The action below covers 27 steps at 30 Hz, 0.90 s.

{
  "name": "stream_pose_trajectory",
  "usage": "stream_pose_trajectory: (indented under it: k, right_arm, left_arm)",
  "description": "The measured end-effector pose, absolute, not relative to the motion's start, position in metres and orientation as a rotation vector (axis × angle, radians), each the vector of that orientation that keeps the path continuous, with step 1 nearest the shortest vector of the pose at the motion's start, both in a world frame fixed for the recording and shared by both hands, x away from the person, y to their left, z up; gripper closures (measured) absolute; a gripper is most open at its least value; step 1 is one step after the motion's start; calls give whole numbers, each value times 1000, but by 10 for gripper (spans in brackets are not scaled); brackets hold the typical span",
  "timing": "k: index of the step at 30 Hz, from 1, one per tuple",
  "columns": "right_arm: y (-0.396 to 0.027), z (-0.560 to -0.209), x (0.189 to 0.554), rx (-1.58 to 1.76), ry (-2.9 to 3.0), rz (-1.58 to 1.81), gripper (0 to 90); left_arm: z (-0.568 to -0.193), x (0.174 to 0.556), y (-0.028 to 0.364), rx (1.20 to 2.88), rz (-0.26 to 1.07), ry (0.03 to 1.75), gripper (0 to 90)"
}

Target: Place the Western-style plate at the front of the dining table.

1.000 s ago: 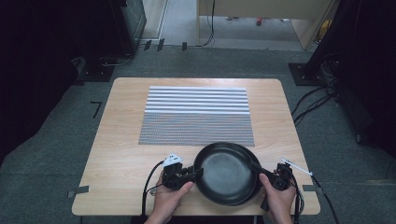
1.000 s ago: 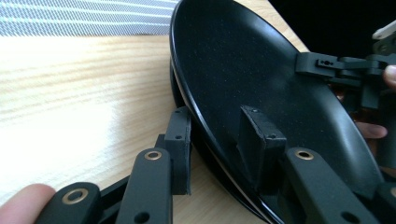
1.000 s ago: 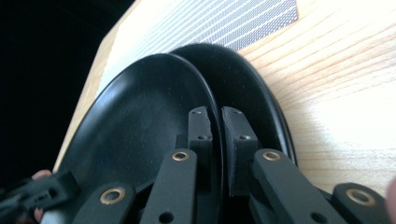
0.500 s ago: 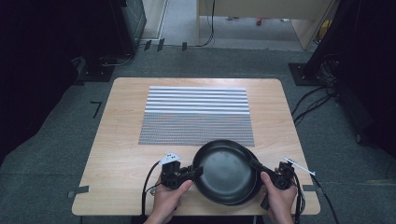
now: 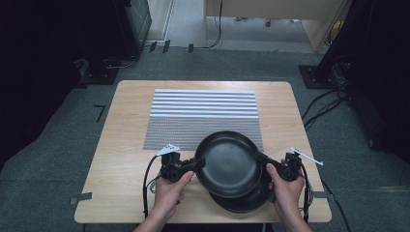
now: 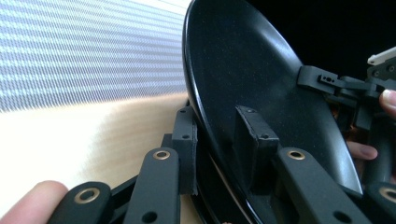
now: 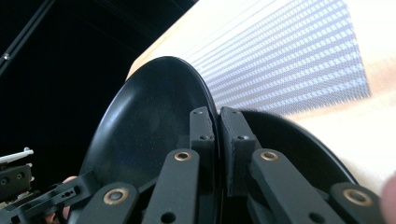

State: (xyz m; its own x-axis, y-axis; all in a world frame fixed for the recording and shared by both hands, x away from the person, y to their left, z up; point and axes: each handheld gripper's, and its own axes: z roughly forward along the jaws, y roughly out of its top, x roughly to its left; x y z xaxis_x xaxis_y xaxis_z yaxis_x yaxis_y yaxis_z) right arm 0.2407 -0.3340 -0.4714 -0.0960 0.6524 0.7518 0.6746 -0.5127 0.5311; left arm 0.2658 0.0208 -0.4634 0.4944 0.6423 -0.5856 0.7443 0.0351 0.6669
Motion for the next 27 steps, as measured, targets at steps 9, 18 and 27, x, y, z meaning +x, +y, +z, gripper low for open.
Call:
stream_pose_trajectory:
  k: [9,18,27]
  right_arm:
    - [-326,-456,273,-2083,-1569,-1713,841]
    - [-312,-443,307,-2059,-1598,-1702,841]
    - [-302,-440,341,-2067,-1615,-1665,839]
  left_arm:
    - [-448,293,29,1634,-93,1224,709]
    - [-441,320,44,1606,-97,1253,713]
    - [-444,348,51,1590,-96,1301,711]
